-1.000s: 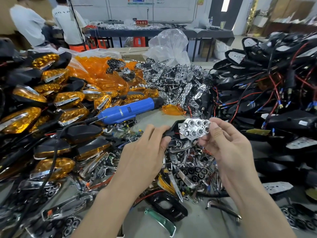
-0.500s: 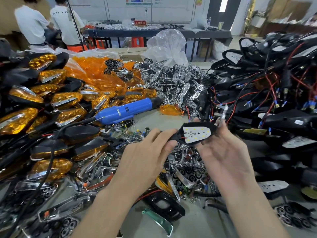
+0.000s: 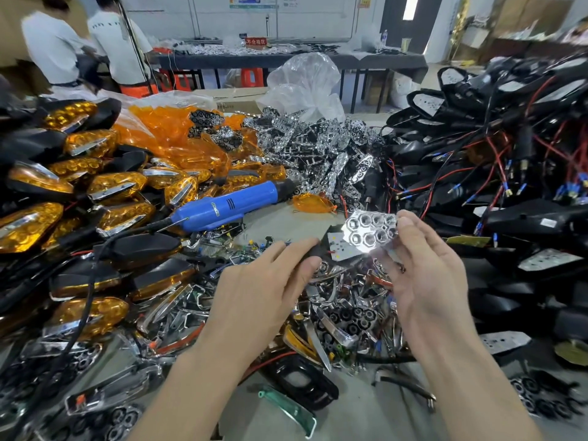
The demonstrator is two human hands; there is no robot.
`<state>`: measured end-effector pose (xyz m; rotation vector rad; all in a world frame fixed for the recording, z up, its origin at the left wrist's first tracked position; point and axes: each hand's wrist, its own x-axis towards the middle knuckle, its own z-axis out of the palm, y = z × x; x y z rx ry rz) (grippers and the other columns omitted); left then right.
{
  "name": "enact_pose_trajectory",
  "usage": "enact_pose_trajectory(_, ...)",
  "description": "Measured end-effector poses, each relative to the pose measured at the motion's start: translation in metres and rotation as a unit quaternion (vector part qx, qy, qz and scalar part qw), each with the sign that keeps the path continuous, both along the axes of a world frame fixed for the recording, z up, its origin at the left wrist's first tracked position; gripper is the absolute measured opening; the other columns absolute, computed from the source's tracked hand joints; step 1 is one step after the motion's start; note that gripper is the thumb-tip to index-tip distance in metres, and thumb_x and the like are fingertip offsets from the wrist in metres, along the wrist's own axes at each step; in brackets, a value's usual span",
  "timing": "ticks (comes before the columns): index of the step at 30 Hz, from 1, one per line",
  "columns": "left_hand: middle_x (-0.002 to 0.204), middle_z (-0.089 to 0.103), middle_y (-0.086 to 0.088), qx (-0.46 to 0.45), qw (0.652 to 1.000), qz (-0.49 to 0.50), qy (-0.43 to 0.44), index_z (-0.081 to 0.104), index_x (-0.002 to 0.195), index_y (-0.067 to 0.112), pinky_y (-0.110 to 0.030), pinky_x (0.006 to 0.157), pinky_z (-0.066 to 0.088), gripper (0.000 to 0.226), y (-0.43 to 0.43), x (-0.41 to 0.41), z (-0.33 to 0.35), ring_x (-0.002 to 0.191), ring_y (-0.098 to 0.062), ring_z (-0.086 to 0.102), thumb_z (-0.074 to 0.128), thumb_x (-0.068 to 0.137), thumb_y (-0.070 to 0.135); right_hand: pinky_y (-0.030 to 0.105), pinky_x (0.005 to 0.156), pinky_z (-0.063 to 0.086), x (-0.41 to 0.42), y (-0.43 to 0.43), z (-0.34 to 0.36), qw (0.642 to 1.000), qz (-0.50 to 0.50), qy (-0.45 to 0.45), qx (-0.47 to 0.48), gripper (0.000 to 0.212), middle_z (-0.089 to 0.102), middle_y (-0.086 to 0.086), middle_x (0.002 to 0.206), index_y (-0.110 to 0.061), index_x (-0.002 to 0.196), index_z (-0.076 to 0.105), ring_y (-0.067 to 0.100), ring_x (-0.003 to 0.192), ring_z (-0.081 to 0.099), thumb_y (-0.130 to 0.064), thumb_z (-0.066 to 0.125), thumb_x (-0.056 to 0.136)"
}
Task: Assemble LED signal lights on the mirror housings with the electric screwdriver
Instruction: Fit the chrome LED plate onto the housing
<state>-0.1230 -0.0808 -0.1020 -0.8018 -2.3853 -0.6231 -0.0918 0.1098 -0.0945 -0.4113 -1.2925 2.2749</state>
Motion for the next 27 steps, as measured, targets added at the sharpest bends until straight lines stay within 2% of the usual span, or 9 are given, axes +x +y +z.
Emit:
enact_pose_trajectory(5, 0.1, 0.069, 0.011, 0.013, 1.0, -0.002, 0.006, 0.06, 0.125, 0.029, -0.037, 0.047, 0.052, 0.04, -0.001, 0.002, 0.0, 0.068, -0.016, 0.067, 0.033, 0.105, 0.051, 0.042, 0.093, 0.06, 0.003, -0.005, 0.004, 0.978, 0.121, 0.026, -0.171, 0.024, 0.075, 0.01, 0.109, -0.008, 0.111, 0.072, 0.024, 0.106, 0.073, -0.025, 0.063, 0.097)
enact_pose_trajectory(10, 0.101, 0.071, 0.012, 0.01, 1.0, -0.011, 0.013, 0.063, 0.12, 0.027, -0.035, 0.045, 0.051, 0.043, 0.0, 0.002, 0.0, 0.064, -0.012, 0.067, 0.033, 0.104, 0.053, 0.038, 0.098, 0.058, 0.002, -0.009, 0.008, 0.948, 0.072, 0.033, -0.308, 0.026, 0.063, 0.007, 0.079, -0.005, 0.08, 0.065, 0.017, 0.072, 0.067, -0.011, 0.052, 0.102)
enact_pose_trajectory(14, 0.099, 0.07, 0.011, 0.034, 0.999, -0.019, 0.025, 0.064, 0.117, 0.024, -0.036, 0.046, 0.052, 0.044, -0.001, 0.001, 0.001, 0.065, -0.013, 0.067, 0.032, 0.105, 0.052, 0.029, 0.067, 0.062, 0.001, 0.003, 0.009, 0.932, 0.047, 0.035, -0.356, 0.022, 0.066, 0.011, 0.081, -0.002, 0.089, 0.058, 0.018, 0.067, 0.069, -0.007, 0.044, 0.105)
enact_pose_trajectory(16, 0.099, 0.07, 0.012, 0.042, 0.998, -0.02, 0.032, 0.063, 0.117, 0.024, -0.036, 0.046, 0.052, 0.042, -0.001, 0.001, 0.001, 0.065, -0.013, 0.067, 0.033, 0.105, 0.051, 0.02, 0.05, 0.054, 0.001, 0.005, 0.007, 0.953, 0.038, -0.007, -0.3, 0.019, 0.06, 0.003, 0.074, -0.008, 0.094, 0.056, 0.011, 0.056, 0.06, -0.011, 0.042, 0.107)
enact_pose_trajectory(18, 0.099, 0.07, 0.013, 0.047, 0.998, -0.018, 0.037, 0.061, 0.116, 0.025, -0.036, 0.046, 0.052, 0.036, -0.001, 0.001, 0.001, 0.064, -0.012, 0.066, 0.037, 0.104, 0.049, 0.017, 0.036, 0.035, 0.001, 0.004, 0.005, 0.979, 0.043, -0.037, -0.196, 0.018, 0.05, -0.004, 0.068, -0.013, 0.099, 0.059, 0.006, 0.047, 0.043, -0.021, 0.045, 0.108)
enact_pose_trajectory(20, 0.097, 0.069, 0.013, 0.049, 0.998, -0.017, 0.047, 0.06, 0.116, 0.027, -0.034, 0.045, 0.051, 0.031, -0.001, 0.001, 0.001, 0.062, -0.01, 0.063, 0.04, 0.104, 0.047, 0.018, 0.034, 0.026, 0.001, 0.002, 0.004, 0.997, 0.061, -0.043, -0.033, 0.027, 0.044, -0.008, 0.063, -0.021, 0.104, 0.068, 0.005, 0.044, 0.033, -0.043, 0.053, 0.104)
enact_pose_trajectory(22, 0.096, 0.068, 0.013, 0.054, 0.997, -0.023, 0.052, 0.058, 0.116, 0.028, -0.033, 0.045, 0.05, 0.028, -0.001, 0.002, 0.002, 0.061, -0.009, 0.062, 0.041, 0.103, 0.046, 0.019, 0.035, 0.026, 0.004, -0.003, 0.004, 0.986, 0.105, -0.039, 0.124, 0.029, 0.042, -0.011, 0.058, -0.037, 0.105, 0.074, 0.005, 0.042, 0.031, -0.06, 0.061, 0.093)
enact_pose_trajectory(24, 0.095, 0.068, 0.012, 0.061, 0.996, -0.031, 0.052, 0.055, 0.117, 0.029, -0.035, 0.045, 0.05, 0.027, -0.002, 0.002, 0.003, 0.06, -0.011, 0.061, 0.04, 0.104, 0.046, 0.018, 0.037, 0.027, 0.006, -0.009, 0.003, 0.969, 0.147, -0.02, 0.197, 0.024, 0.043, -0.015, 0.057, -0.041, 0.107, 0.073, 0.005, 0.04, 0.03, -0.053, 0.065, 0.088)
enact_pose_trajectory(27, 0.093, 0.067, 0.01, 0.055, 0.997, -0.037, 0.047, 0.053, 0.119, 0.03, -0.035, 0.043, 0.049, 0.028, -0.004, 0.003, 0.004, 0.057, -0.013, 0.06, 0.037, 0.105, 0.048, 0.018, 0.037, 0.025, 0.006, -0.01, 0.001, 0.968, 0.153, 0.001, 0.199, 0.018, 0.04, -0.011, 0.056, -0.033, 0.103, 0.074, 0.005, 0.038, 0.027, -0.042, 0.065, 0.091)
